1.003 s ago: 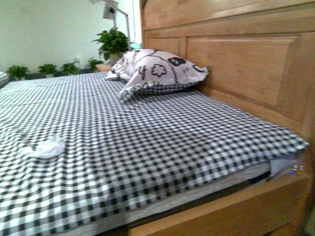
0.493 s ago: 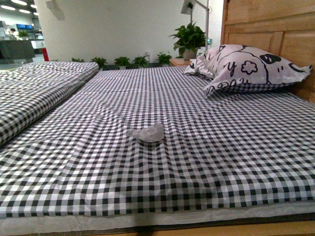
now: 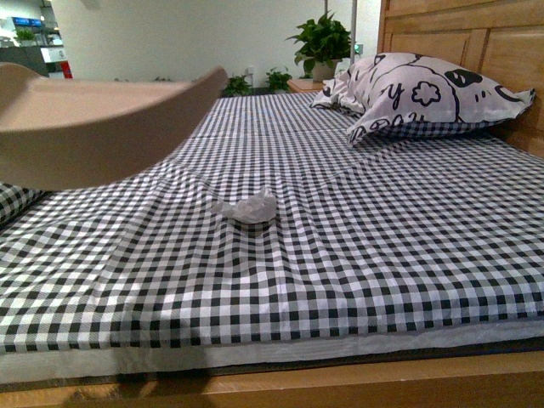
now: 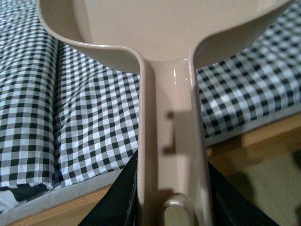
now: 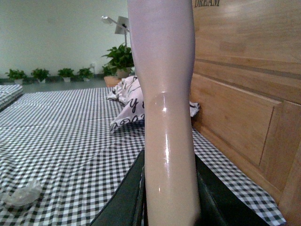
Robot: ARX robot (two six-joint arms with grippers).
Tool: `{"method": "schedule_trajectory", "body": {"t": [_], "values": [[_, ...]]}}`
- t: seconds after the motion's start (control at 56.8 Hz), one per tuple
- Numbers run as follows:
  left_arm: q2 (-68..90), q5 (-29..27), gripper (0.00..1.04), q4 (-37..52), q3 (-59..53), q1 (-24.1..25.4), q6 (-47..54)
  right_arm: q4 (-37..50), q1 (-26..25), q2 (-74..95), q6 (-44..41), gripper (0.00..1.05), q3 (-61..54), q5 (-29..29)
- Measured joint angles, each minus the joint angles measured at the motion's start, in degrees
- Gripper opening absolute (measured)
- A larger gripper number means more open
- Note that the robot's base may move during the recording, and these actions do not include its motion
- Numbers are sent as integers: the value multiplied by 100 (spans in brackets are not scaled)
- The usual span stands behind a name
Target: Clean up trash
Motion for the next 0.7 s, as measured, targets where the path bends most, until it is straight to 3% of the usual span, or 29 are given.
{"method": "schedule_trajectory", "body": {"t": [0.281,0.704], "values": [[1296,378,27,229,463,308,1150,-2,0,0,0,21,0,9],[2706,754,27,608,739,525,1410,-2,0,0,0,21,0,11]]}}
